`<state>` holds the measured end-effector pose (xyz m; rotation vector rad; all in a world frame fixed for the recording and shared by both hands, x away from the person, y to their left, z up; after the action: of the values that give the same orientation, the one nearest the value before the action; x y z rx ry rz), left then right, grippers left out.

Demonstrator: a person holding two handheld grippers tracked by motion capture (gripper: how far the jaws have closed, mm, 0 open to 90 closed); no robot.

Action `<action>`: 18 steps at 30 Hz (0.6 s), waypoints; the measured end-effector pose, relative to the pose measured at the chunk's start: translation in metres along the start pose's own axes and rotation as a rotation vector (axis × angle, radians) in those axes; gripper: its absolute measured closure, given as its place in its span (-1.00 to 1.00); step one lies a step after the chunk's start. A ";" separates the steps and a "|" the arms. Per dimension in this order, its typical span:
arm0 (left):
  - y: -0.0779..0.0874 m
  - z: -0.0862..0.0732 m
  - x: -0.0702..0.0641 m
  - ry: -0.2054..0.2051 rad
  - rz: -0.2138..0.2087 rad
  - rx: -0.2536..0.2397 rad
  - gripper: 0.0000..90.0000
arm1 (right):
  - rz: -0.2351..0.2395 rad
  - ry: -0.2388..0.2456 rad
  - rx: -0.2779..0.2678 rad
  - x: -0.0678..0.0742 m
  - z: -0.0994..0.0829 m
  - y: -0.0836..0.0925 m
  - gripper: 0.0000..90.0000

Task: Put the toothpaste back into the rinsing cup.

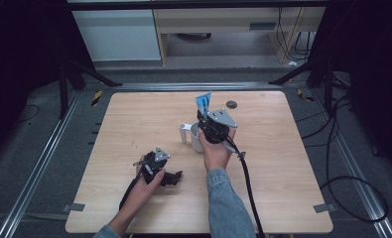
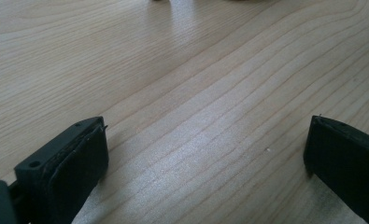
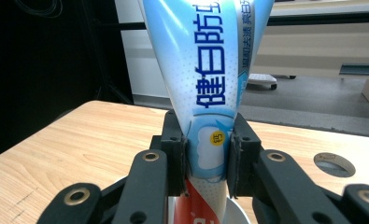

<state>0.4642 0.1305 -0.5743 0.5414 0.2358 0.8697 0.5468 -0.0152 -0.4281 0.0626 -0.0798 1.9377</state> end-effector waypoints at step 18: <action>0.000 0.000 0.000 0.000 0.000 0.000 -1.00 | 0.005 -0.015 0.029 0.002 -0.013 -0.001 0.61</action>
<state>0.4642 0.1305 -0.5743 0.5410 0.2360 0.8699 0.5466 -0.0123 -0.4404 0.0965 -0.0626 1.9434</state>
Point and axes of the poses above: each handheld gripper's, and its own axes: y roughly backward along the jaws, z roughly out of its top, x roughly to its left, the point moved 9 cm from there along -y, roughly forward along the jaws, and after that the axes turned 12 degrees about -x, right-handed, at the moved point
